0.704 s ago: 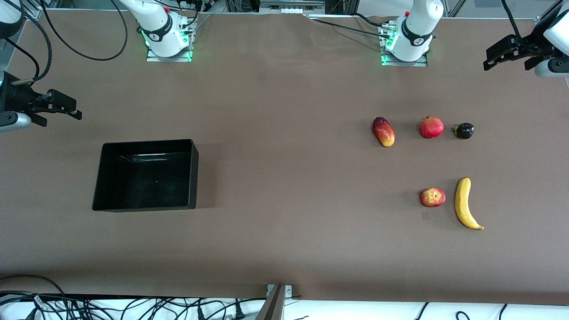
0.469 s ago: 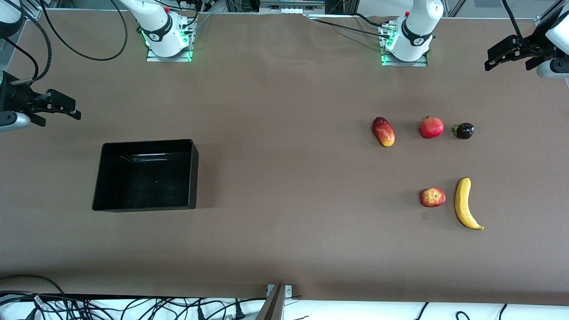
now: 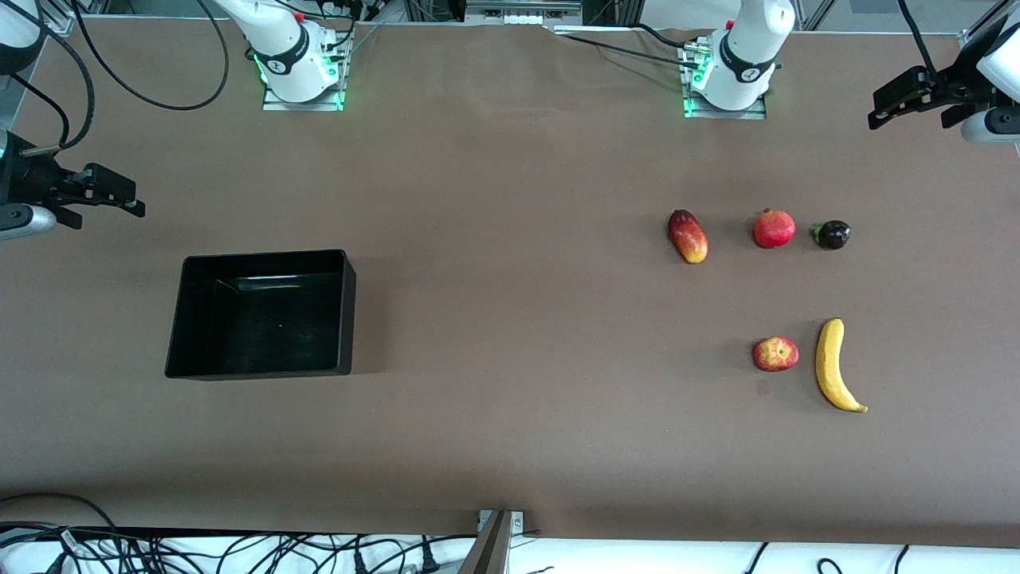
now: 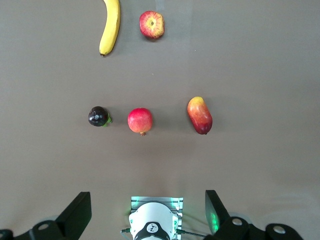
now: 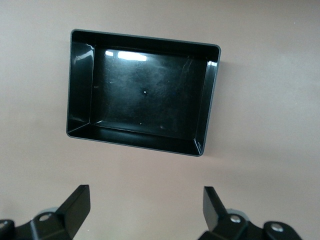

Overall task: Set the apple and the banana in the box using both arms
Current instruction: 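Reach the right gripper to the box rim while the left gripper approaches fruit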

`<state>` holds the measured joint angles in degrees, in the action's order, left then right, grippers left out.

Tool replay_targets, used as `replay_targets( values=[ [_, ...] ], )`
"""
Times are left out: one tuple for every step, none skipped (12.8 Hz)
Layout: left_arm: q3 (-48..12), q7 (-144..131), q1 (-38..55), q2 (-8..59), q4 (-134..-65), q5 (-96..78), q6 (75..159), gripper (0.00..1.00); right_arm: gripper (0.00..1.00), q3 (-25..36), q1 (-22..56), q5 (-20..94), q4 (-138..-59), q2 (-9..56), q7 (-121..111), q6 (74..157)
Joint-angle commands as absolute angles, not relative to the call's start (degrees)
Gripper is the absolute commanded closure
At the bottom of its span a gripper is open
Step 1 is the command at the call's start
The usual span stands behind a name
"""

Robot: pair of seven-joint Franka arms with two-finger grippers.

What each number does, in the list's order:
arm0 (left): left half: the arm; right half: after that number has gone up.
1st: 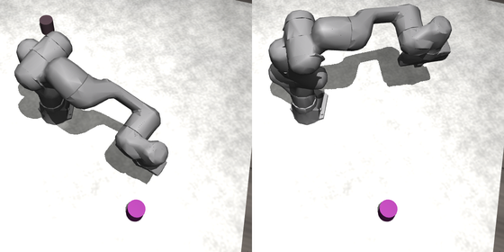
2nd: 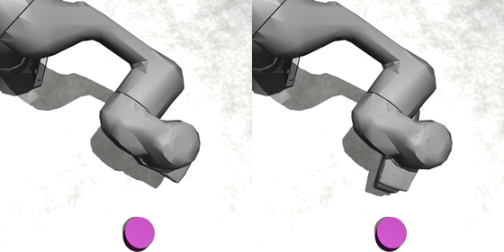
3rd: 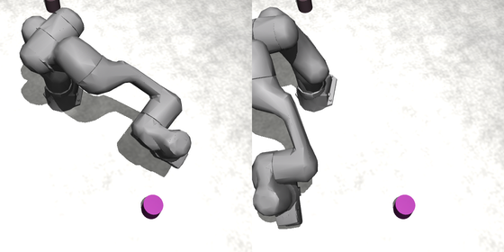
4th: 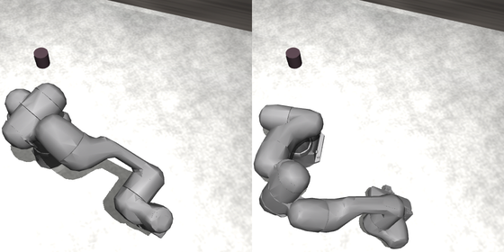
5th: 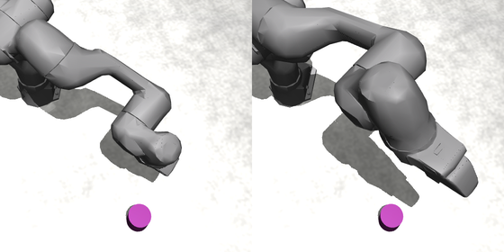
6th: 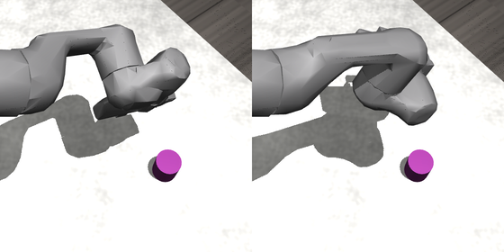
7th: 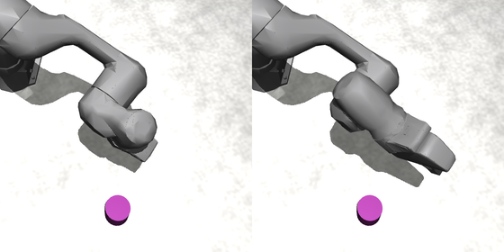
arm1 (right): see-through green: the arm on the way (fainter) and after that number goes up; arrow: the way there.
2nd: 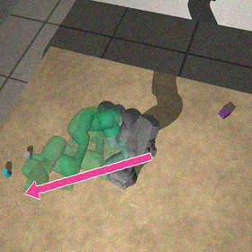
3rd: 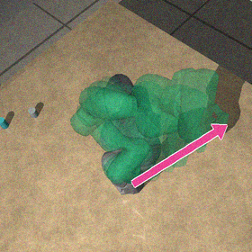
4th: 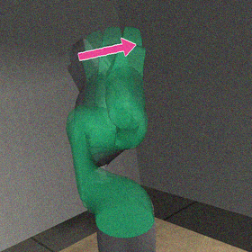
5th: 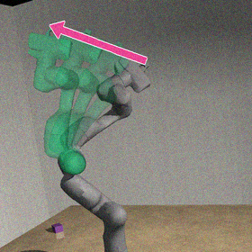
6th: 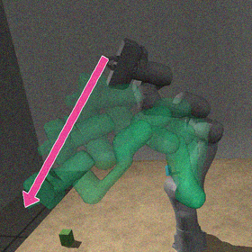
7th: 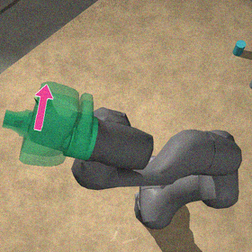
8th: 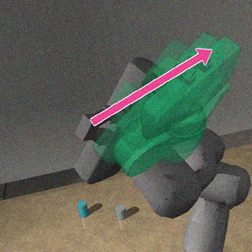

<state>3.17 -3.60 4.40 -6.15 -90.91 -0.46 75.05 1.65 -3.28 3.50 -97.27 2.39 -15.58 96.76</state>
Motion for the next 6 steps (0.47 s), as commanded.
replay_targets(
  values=[
    [4.04,-4.04,4.75,-6.77,-91.67,-1.14,75.85,0.0,0.0,1.67,-3.52,1.59,-96.85,5.26,-15.29,96.06],
    [4.04,-4.04,4.83,-6.77,-91.67,-1.14,75.85,0.0,0.0,1.67,-3.52,-0.25,-97.29,6.75,-15.21,96.85],
    [4.04,-3.96,4.83,-6.85,-91.67,-1.14,75.85,0.0,0.0,1.76,-3.52,-2.18,-98.77,7.99,-14.94,99.29],
    [4.04,-4.04,4.83,-6.77,-91.76,-1.14,75.85,0.0,0.0,1.84,-3.6,-2.81,-100.96,8.96,-14.68,102.8],
    [4.04,-4.04,4.92,-6.77,-91.76,-1.14,75.85,0.0,0.0,2.11,-3.86,-2.9,-103.51,10.1,-14.5,106.57],
    [4.04,-3.96,4.83,-6.77,-91.84,-1.14,75.94,0.0,0.0,2.81,-4.22,-2.9,-105.8,11.33,-14.41,110.35]
  ],
)
